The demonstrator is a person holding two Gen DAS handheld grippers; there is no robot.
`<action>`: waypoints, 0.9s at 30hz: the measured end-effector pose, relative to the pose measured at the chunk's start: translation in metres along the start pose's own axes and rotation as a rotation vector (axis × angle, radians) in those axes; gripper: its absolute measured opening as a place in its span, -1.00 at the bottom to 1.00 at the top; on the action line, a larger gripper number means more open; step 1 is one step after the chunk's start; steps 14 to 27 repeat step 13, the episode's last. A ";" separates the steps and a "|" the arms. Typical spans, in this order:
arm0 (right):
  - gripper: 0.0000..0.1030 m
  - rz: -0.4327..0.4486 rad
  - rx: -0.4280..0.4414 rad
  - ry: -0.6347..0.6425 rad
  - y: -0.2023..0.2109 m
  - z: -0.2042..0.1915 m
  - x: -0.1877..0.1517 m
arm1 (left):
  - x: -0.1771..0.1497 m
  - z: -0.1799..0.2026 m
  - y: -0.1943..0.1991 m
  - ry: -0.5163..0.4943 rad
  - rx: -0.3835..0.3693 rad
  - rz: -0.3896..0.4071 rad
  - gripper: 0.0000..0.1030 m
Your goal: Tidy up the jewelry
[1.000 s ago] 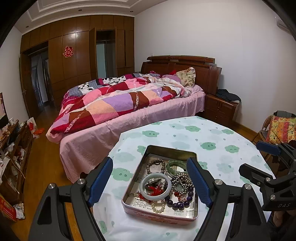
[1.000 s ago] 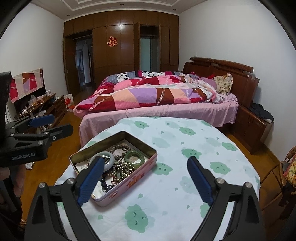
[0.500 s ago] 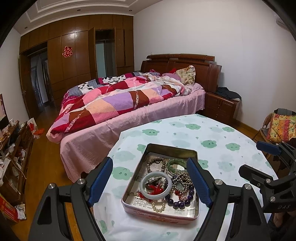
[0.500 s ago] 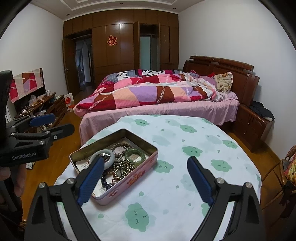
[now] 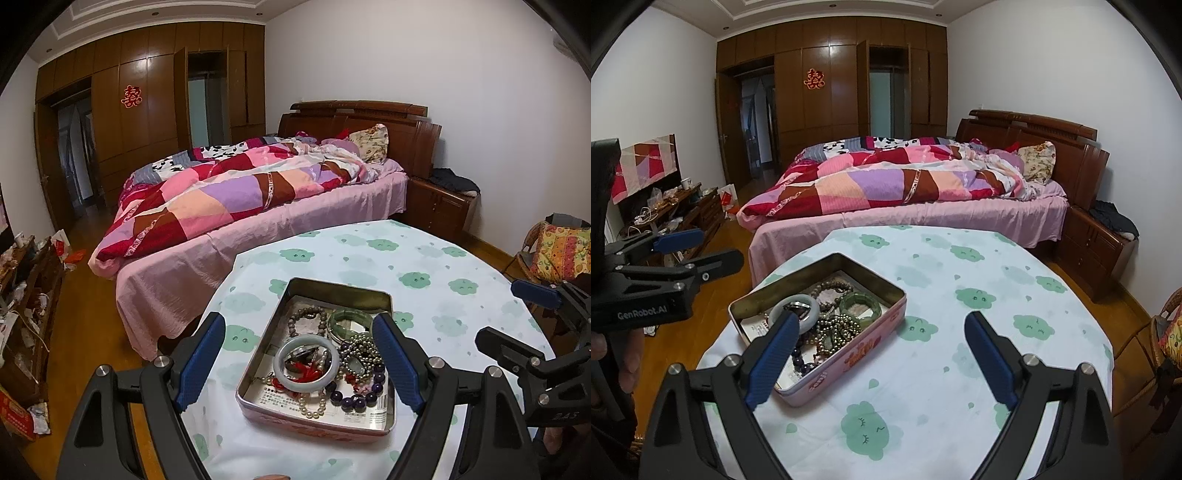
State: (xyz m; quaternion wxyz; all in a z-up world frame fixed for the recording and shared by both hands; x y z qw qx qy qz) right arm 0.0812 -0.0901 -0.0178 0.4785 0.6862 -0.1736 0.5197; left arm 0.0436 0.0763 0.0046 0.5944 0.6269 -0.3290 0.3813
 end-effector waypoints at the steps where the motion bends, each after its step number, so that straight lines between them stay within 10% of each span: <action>1: 0.81 -0.002 0.000 0.001 0.000 0.000 0.000 | 0.000 0.000 -0.001 -0.001 0.003 -0.002 0.59; 27: 0.83 -0.012 -0.001 -0.001 -0.003 0.002 -0.006 | -0.005 0.005 -0.003 -0.031 -0.004 0.006 0.59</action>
Point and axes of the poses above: each gripper's, at about its wrist camera, not at the fingertips, and y roughly against the way its jaws point, z to its right, x to its top, the point moved 5 cm from there along -y, roughly the way its jaws point, and after that the axes turned 4 degrees about z, right-handed, at the moved point
